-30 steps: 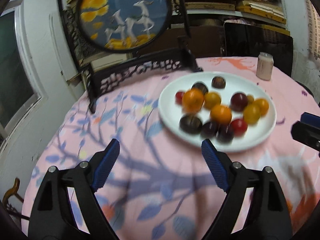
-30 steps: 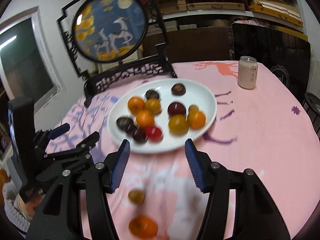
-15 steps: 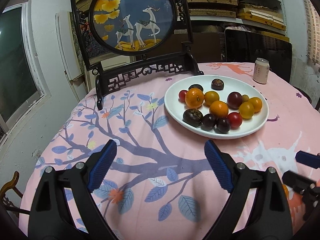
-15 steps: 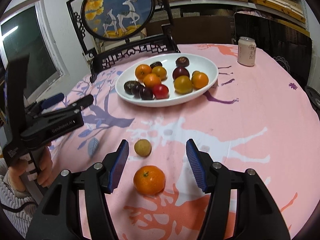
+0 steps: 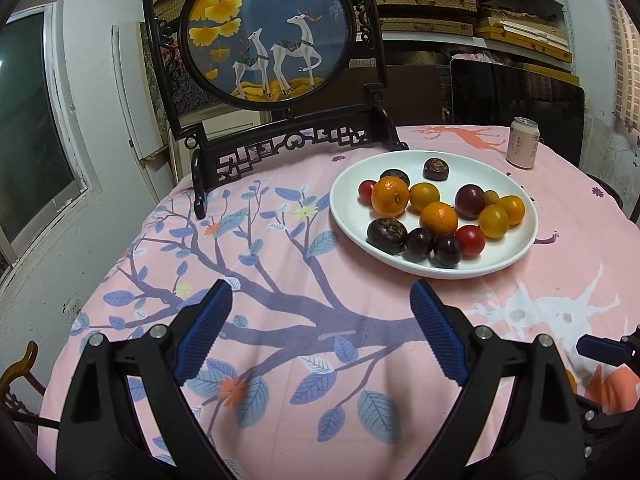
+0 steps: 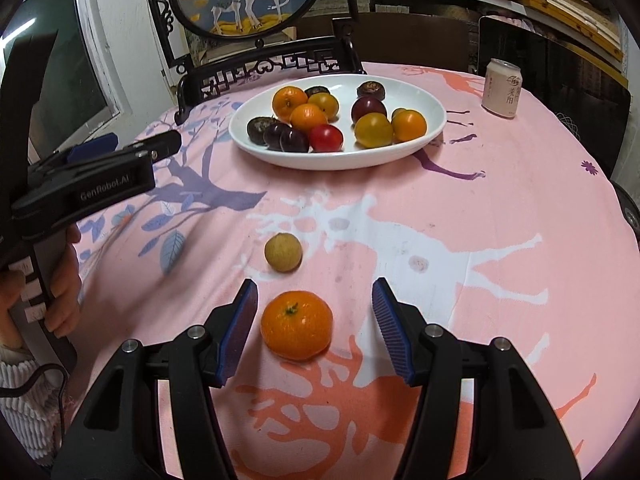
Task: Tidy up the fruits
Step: 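Grasp a small orange with the right gripper while the left grasps a yellow round fruit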
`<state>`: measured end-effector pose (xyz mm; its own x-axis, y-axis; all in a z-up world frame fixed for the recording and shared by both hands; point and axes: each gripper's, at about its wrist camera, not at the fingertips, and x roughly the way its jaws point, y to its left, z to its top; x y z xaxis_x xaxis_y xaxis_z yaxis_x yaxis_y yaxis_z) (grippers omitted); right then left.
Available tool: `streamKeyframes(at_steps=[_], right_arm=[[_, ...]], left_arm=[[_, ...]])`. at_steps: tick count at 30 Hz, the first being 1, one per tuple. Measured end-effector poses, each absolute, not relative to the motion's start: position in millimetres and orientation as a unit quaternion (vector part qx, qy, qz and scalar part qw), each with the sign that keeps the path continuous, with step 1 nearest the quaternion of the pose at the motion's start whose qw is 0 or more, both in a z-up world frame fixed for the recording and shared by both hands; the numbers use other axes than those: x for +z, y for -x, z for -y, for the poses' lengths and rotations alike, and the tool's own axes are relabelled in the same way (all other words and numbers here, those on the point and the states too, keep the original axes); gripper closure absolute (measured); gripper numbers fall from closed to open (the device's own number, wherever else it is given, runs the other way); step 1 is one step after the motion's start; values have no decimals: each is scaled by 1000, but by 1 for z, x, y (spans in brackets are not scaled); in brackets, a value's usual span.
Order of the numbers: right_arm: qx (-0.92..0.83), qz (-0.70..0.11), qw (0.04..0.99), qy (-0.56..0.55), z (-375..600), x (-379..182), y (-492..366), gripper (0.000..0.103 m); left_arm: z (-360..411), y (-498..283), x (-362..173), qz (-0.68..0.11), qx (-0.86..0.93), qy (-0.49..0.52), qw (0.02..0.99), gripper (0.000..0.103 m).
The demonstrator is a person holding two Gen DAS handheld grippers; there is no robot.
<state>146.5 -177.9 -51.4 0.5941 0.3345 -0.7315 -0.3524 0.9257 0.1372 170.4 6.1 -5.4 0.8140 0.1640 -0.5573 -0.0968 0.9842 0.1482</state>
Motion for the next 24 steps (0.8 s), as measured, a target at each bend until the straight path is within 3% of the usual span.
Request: streamKeyframes(at_steps=[22, 24], right_arm=[[202, -419, 885, 13, 175, -61, -143, 43], [204, -422, 883, 11, 174, -62, -144, 50]], left_arm=[[-7, -179, -16, -337, 55, -42, 939, 7], [-4, -179, -17, -338, 53, -48, 939, 7]])
